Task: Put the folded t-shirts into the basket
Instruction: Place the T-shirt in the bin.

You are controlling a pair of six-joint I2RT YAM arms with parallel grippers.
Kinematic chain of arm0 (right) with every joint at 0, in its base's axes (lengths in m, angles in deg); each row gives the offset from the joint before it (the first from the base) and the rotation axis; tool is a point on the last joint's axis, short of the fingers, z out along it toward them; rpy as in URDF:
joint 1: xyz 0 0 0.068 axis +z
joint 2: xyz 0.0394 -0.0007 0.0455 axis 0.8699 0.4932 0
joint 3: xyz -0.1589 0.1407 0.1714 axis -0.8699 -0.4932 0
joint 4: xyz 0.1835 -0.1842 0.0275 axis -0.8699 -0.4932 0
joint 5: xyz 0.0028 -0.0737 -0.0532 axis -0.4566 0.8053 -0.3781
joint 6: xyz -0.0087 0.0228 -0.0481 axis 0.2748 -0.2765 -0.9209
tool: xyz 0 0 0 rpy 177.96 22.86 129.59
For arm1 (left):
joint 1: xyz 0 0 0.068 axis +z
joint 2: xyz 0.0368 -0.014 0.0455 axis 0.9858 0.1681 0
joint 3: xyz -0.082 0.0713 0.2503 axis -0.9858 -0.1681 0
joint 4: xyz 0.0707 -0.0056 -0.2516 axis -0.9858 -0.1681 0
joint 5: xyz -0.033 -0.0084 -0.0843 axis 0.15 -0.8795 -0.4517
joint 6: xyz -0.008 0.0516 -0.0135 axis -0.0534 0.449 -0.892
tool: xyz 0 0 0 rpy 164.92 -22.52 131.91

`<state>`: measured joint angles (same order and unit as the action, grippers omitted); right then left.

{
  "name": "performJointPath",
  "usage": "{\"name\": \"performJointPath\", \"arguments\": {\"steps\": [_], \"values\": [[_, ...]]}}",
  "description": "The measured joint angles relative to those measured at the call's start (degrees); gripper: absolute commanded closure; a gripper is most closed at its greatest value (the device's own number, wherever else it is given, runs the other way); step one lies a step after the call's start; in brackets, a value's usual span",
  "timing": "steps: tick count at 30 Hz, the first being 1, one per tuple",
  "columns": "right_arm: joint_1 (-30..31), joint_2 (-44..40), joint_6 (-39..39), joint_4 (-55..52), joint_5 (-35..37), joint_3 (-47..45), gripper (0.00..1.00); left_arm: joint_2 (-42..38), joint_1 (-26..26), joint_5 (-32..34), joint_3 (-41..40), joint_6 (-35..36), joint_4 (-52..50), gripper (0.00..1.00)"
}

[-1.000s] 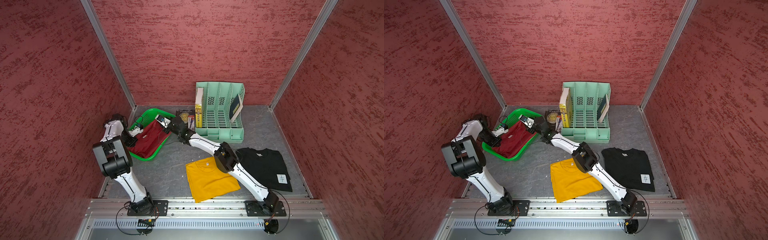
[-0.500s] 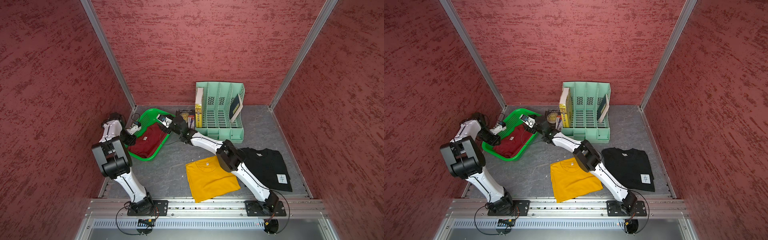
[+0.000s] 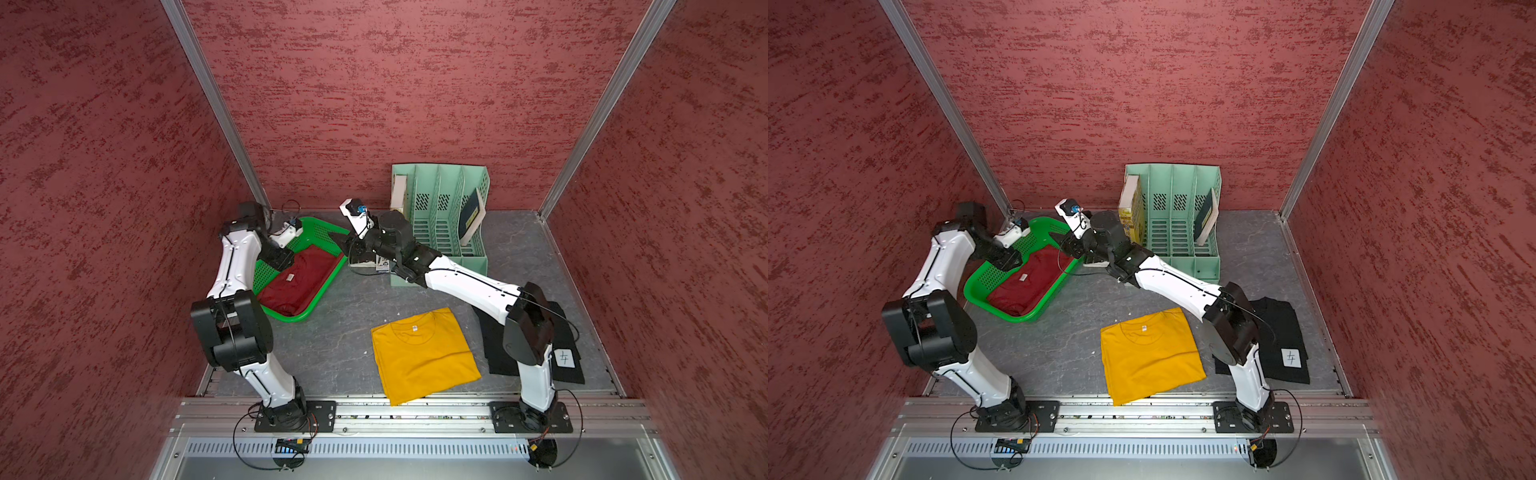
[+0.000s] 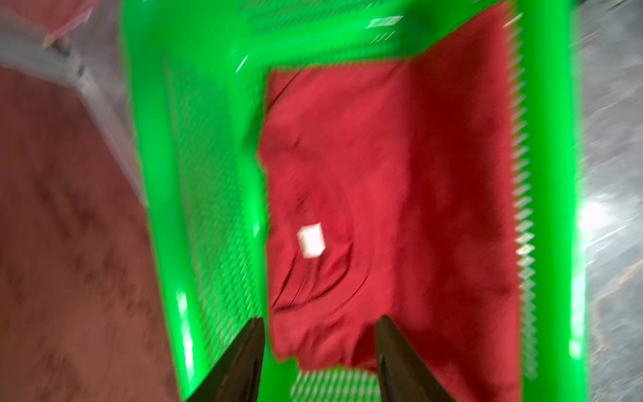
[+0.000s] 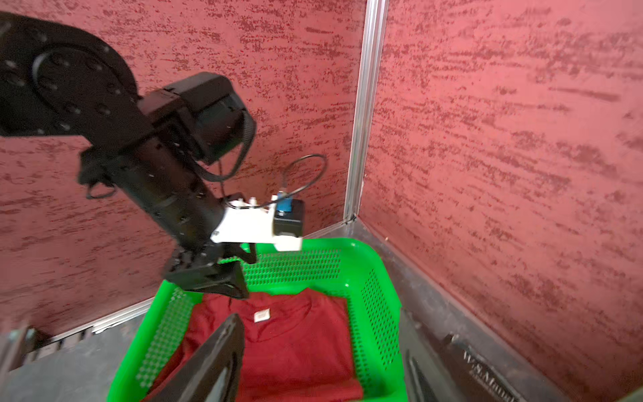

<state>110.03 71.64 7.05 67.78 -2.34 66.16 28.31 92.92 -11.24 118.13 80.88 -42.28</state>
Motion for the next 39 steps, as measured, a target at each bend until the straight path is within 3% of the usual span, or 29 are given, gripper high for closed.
{"name": "performJointPath", "arguments": {"steps": [3, 7, 15, 24, 39], "values": [[0.11, -4.5, 4.11, -3.15, -0.79, -4.94, 0.28, 5.64, -4.2, 0.39, 2.12, -2.54, 1.51, 0.54], [0.2, -10.23, 7.85, -7.13, -1.09, -11.28, 0.28, 12.74, -4.22, 2.19, 2.27, -4.46, 4.42, 0.53], [1.01, -18.73, 10.38, -10.71, -0.46, -20.74, 0.29, 15.43, -4.04, 6.51, -0.98, -5.27, 11.61, 0.56], [1.62, -21.4, 9.97, -13.27, 1.92, -25.55, 0.29, 18.53, -4.31, 13.51, -2.78, 1.84, 20.26, 0.59], [1.75, -21.38, 9.77, -17.25, 2.47, -26.47, 0.29, 19.23, -3.98, 19.5, -2.54, 13.64, 26.93, 0.58]]}}
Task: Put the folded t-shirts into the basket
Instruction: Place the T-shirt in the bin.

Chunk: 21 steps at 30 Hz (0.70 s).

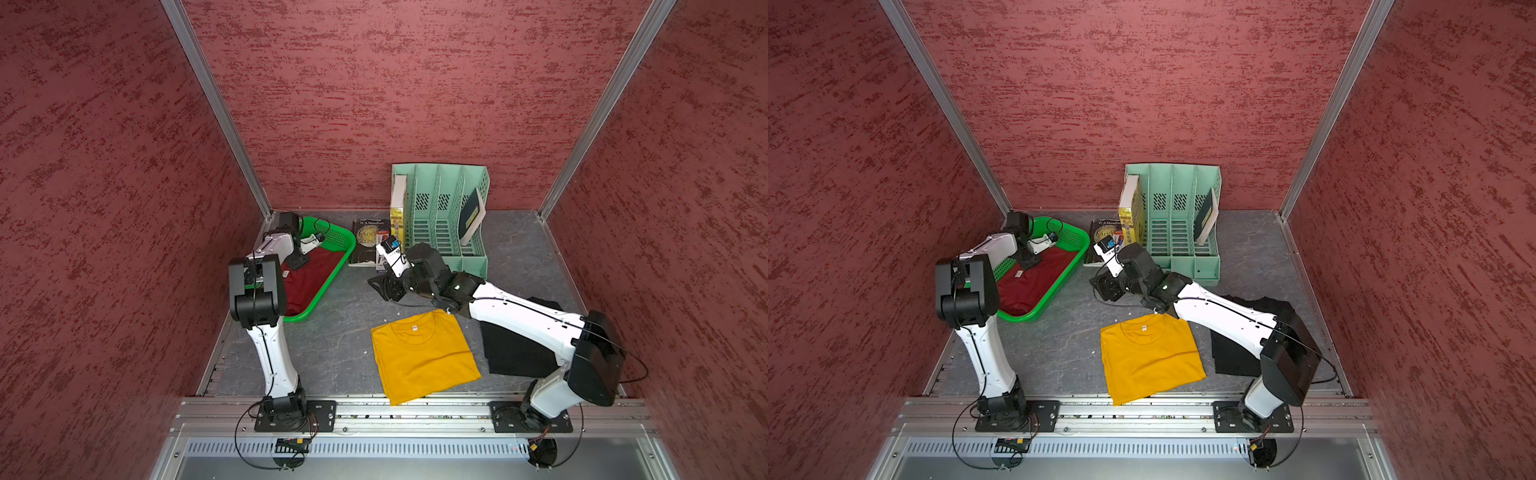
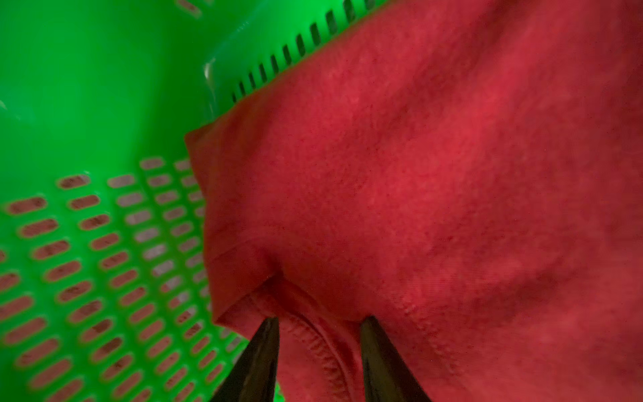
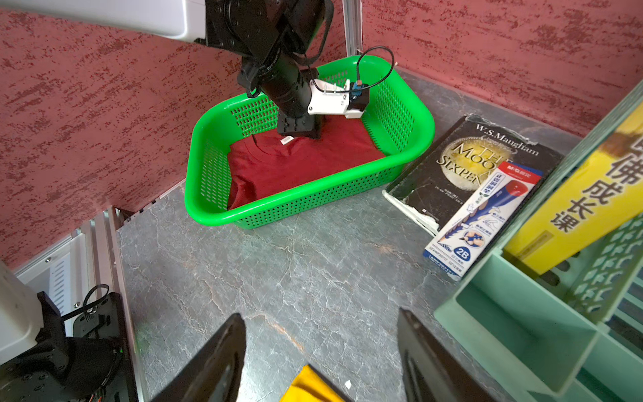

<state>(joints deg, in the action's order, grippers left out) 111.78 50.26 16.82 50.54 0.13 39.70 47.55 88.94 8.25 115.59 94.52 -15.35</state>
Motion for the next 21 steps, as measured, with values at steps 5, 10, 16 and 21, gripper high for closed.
{"name": "performJointPath", "arguments": {"steps": [5, 10, 16, 21], "values": [[0.07, -0.02, 0.02, -0.26, 0.0, -0.04, 0.29, 0.0, 0.09, -0.11, -0.11, 4.17, 2.4, 0.56], [0.15, -0.81, 0.26, -1.03, 0.0, -0.81, 0.28, -0.37, 0.04, -0.81, -0.22, 6.16, 3.23, 0.53], [0.52, -2.19, 0.68, -2.89, -0.09, -0.87, 0.28, -6.73, 0.28, -10.62, 0.66, -1.18, -10.73, 0.51], [1.03, -2.71, 0.63, -3.56, -0.28, -0.87, 0.28, -14.69, 0.79, -16.0, -3.3, -7.78, -15.67, 0.51]]}}
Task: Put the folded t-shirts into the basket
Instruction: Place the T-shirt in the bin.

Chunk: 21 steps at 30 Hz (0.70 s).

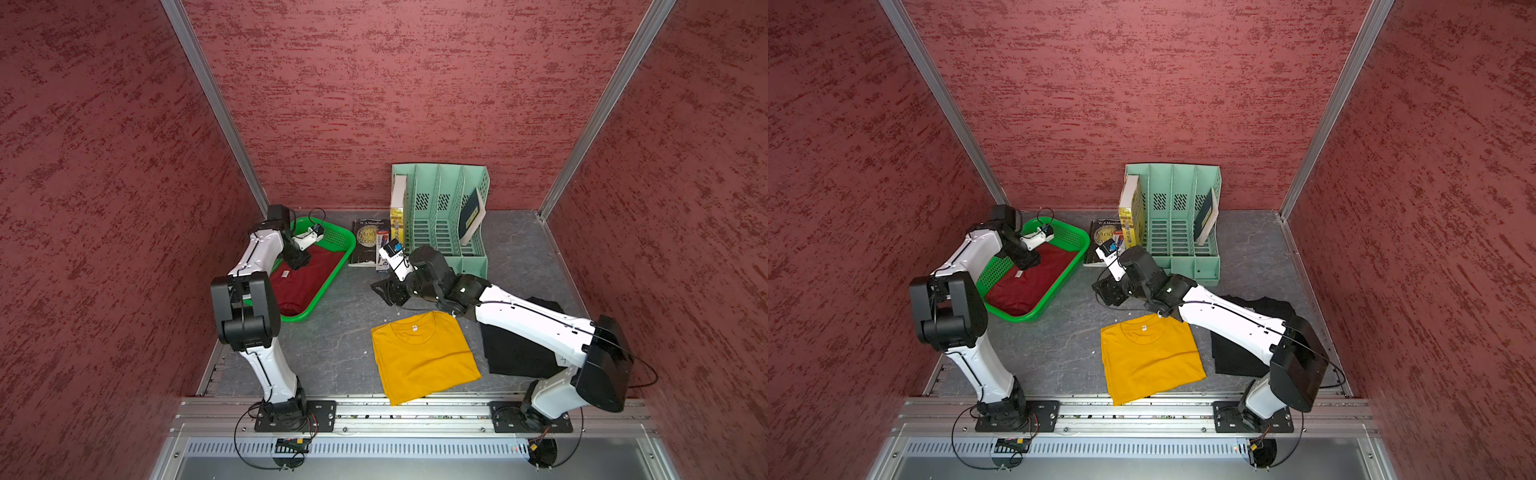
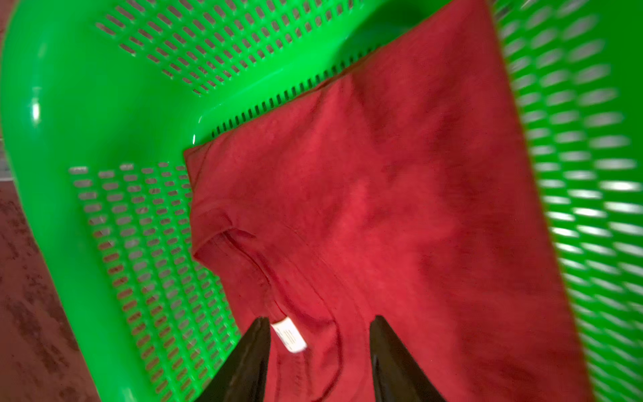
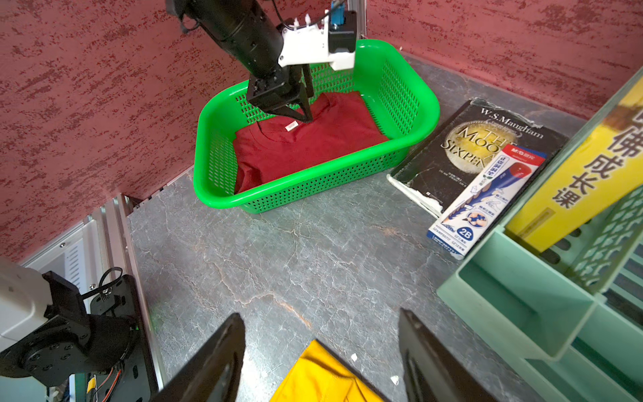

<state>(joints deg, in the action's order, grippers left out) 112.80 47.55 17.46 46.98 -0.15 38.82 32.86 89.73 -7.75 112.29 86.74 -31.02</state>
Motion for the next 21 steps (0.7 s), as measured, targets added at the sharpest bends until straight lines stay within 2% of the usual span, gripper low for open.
{"name": "performJointPath", "arguments": {"steps": [3, 8, 13, 21], "values": [[0.22, 0.0, -0.04, -0.39, -0.11, 0.0, 0.28, -1.86, 0.31, 0.96, -7.28, -1.77, 1.88, 0.52], [0.37, 0.0, -0.28, -1.05, -0.13, 0.0, 0.27, 1.18, 2.64, 5.11, -14.58, -2.25, 6.82, 0.52], [0.37, -0.02, -0.63, -1.4, -0.13, -0.66, 0.27, 0.63, 5.09, 6.1, -15.91, 0.39, 12.0, 0.53], [0.37, -0.02, -0.68, -1.66, -0.15, -0.79, 0.26, 0.63, 6.75, 8.28, -16.94, 8.83, 17.81, 0.52]]}}
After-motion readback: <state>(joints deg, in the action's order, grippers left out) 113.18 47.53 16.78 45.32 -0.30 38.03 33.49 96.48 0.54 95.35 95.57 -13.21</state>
